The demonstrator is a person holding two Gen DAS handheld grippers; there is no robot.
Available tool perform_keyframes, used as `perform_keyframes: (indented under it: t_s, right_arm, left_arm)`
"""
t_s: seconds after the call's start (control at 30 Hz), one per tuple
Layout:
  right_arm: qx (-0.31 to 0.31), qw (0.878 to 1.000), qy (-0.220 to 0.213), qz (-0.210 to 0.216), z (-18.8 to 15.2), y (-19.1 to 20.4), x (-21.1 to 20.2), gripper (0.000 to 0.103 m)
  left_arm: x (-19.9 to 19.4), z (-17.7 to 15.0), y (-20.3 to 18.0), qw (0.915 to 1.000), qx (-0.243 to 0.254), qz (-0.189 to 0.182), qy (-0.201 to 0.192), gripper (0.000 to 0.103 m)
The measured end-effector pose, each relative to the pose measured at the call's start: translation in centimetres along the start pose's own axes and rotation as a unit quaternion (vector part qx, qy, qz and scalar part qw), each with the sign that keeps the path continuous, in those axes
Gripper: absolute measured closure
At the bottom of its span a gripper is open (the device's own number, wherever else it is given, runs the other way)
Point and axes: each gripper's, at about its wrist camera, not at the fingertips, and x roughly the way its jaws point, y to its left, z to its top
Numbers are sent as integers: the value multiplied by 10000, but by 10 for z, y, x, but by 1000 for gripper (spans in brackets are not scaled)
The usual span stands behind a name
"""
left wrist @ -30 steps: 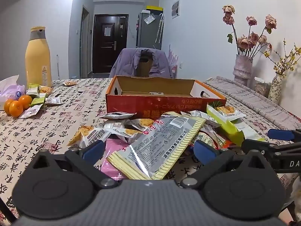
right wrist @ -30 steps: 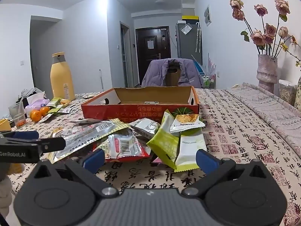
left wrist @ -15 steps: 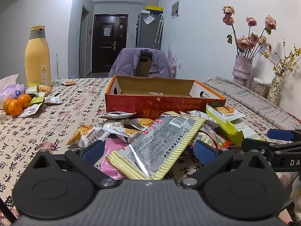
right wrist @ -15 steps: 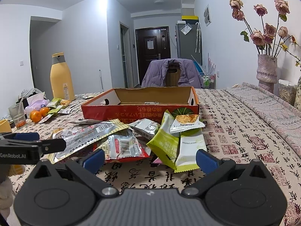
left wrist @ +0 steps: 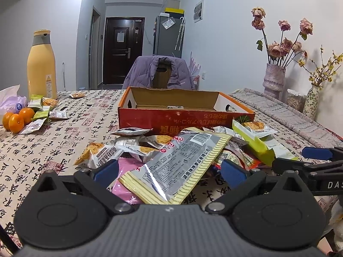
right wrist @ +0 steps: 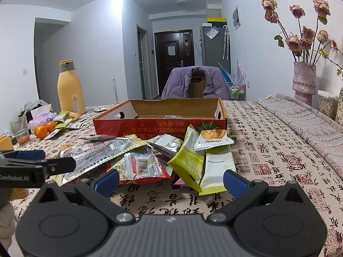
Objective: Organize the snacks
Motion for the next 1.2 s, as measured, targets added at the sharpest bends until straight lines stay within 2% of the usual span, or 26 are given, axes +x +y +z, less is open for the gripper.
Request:
perform_keyframes:
  t_s: [1.2]
  right_arm:
    - [-6,10000,6,4,0,1,-1,0]
  left_arm:
    - [-3,1,0,10000,-21,-34,-41,0]
